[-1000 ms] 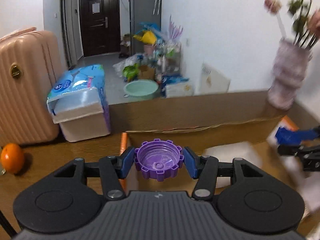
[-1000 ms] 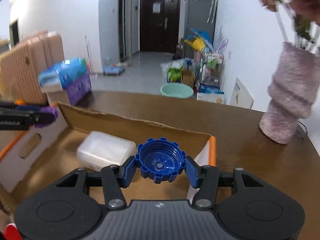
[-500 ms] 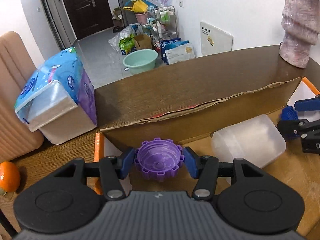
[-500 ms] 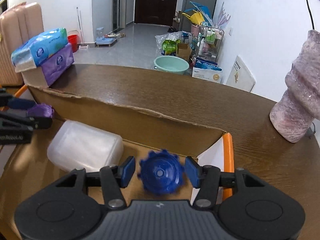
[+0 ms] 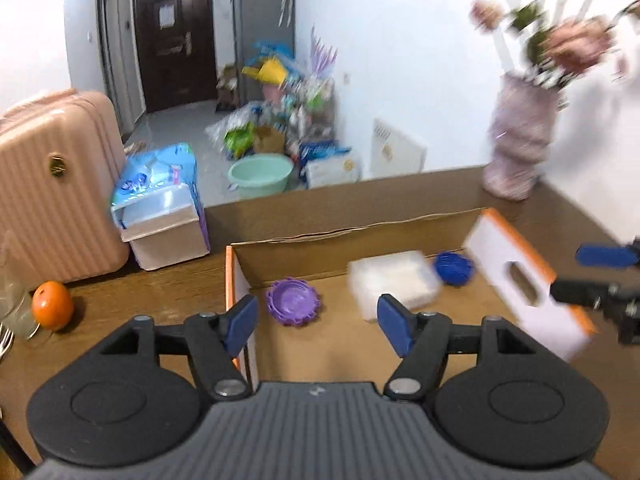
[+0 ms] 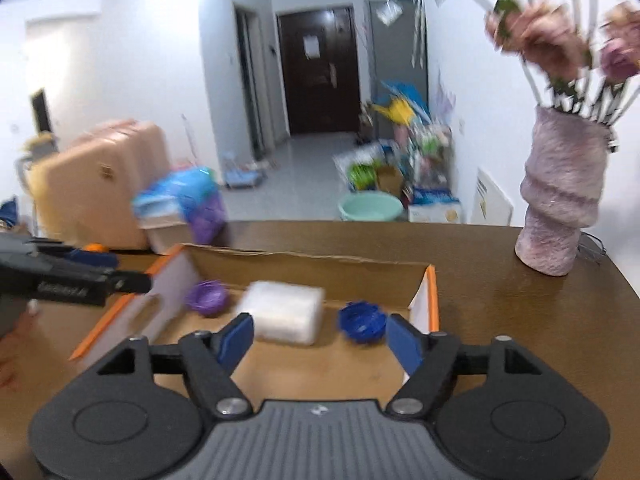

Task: Organize rigid objects
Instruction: 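Withdraw both tools from the box back over the table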

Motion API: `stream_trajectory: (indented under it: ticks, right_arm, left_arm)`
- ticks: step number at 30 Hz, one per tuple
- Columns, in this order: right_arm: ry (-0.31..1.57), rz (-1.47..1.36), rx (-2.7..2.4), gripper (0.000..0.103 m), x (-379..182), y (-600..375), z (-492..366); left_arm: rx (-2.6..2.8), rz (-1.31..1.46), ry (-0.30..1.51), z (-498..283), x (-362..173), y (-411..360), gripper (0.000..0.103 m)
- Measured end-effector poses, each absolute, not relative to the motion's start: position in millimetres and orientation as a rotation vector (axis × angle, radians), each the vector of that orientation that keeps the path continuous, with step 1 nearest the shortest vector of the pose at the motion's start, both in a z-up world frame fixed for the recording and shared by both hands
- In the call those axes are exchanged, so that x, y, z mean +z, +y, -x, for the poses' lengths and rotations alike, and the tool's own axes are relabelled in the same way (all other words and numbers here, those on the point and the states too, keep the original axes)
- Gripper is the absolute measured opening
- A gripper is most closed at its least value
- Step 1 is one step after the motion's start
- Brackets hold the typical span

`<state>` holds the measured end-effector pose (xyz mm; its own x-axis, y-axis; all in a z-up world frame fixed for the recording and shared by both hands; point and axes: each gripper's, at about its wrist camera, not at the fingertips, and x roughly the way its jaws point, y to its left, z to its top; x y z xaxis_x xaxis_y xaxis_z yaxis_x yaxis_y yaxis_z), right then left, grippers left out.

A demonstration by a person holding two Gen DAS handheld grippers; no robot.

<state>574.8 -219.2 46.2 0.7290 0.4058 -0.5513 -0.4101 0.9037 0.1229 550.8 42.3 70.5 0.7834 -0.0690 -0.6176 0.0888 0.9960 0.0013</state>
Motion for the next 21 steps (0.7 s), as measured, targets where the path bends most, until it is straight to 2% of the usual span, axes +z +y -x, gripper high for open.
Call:
stream_trajectory:
  ticks: [2, 5, 9, 21]
  right_arm:
    - [0.56, 0.006, 0.465, 0.073, 51, -227, -537]
    - [0.505, -0.027, 0.508, 0.079, 50, -243, -478]
    - [0.496, -0.036, 0.524, 0.079, 43, -258, -423]
    - [0.412, -0.122, 0.437, 0.08, 16, -273, -310]
  left_arm:
    - [-0.123, 0.006, 0.61, -510, 79, 44, 0.075]
    - [-0.138, 0.028, 0.54, -450, 83, 43, 0.077]
    - [-0.122, -0.019, 0.445, -380, 81, 35, 0.078]
    - [-0.002, -0.093, 0.313, -237, 60, 9, 0.083]
